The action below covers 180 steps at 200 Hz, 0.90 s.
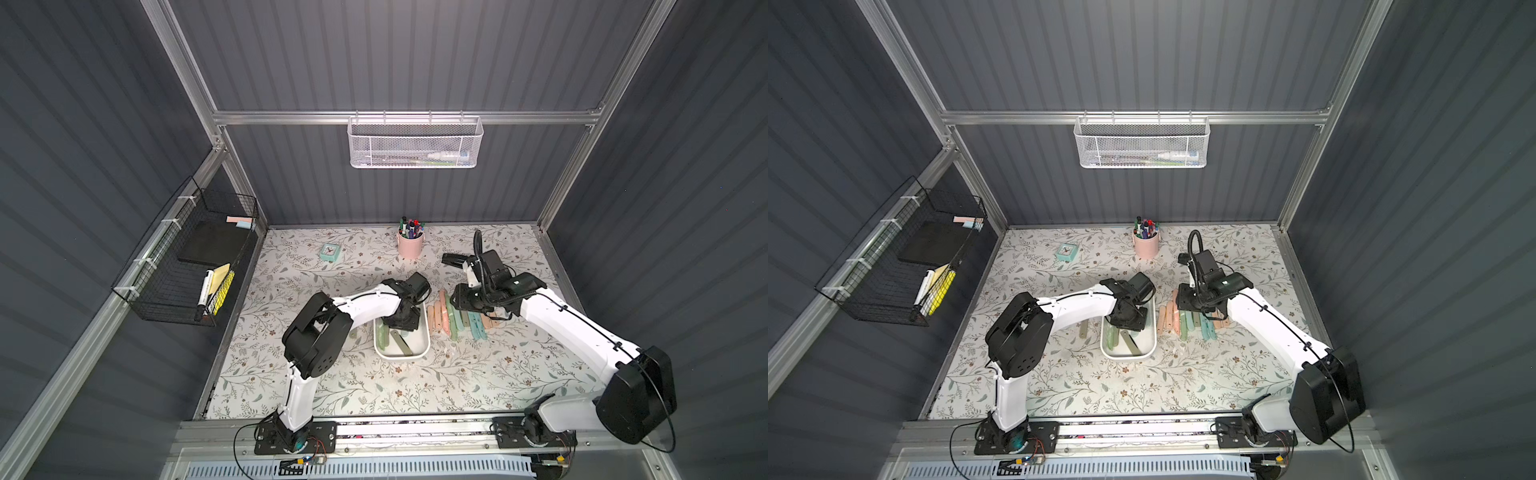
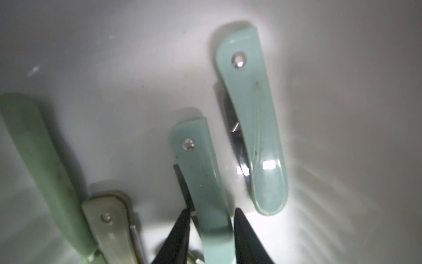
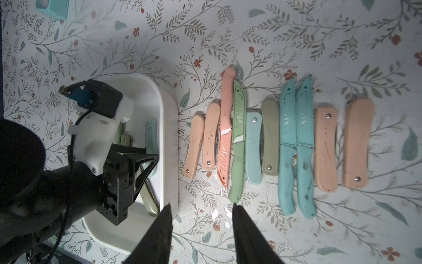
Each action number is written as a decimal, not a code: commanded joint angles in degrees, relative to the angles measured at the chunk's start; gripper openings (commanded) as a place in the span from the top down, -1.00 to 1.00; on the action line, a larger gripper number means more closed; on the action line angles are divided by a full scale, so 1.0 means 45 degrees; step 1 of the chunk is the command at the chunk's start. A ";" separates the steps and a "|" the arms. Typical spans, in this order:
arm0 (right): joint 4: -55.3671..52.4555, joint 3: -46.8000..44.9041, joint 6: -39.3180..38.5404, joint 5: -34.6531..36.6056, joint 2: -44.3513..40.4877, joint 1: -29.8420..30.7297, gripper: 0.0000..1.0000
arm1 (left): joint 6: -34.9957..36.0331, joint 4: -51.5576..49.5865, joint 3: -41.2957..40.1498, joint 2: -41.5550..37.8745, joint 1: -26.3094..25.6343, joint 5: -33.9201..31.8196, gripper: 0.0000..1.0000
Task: Take the fruit knife out of the storage box
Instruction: Pick up the fruit knife from the storage box.
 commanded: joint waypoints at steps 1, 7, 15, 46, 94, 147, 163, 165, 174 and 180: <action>-0.0158 0.0056 0.0165 0.0084 0.0117 0.0054 0.08 | -0.0120 -0.0550 0.0691 0.0519 0.0002 -0.0337 0.37; -0.0147 0.0086 0.0151 0.0075 0.0125 0.0049 0.08 | -0.0124 -0.0553 0.0807 0.0578 -0.0009 -0.0327 0.38; -0.0166 0.0097 0.0147 0.0075 0.0112 0.0052 0.08 | -0.0132 -0.0574 0.0929 0.0626 0.0001 -0.0307 0.38; -0.0298 0.0155 0.0100 0.0191 0.0037 0.0052 0.08 | -0.0178 -0.0613 0.1124 0.0625 -0.0005 -0.0482 0.52; -0.0281 0.0194 0.0090 0.0194 0.0052 0.0052 0.08 | -0.0196 -0.0684 0.1074 0.0804 -0.0009 -0.0874 0.16; -0.0293 0.0175 0.0105 0.0211 0.0071 0.0054 0.08 | -0.0198 -0.1229 0.1598 0.1444 -0.0004 -0.1605 0.01; -0.0280 0.0136 0.0087 0.0216 0.0061 0.0054 0.07 | -0.0198 -0.1041 0.1515 0.1548 -0.0008 -0.1482 -0.02; -0.0291 0.0136 0.0096 0.0212 0.0054 0.0054 0.07 | -0.0198 -0.1014 0.1502 0.1569 -0.0009 -0.1453 -0.03; -0.0305 0.0136 0.0091 0.0231 0.0078 0.0054 0.07 | -0.0201 -0.0956 0.1481 0.1617 0.0000 -0.1377 -0.06; -0.0309 0.0111 0.0080 0.0232 0.0054 0.0054 0.07 | -0.0198 -0.0965 0.1490 0.1646 -0.0004 -0.1338 -0.06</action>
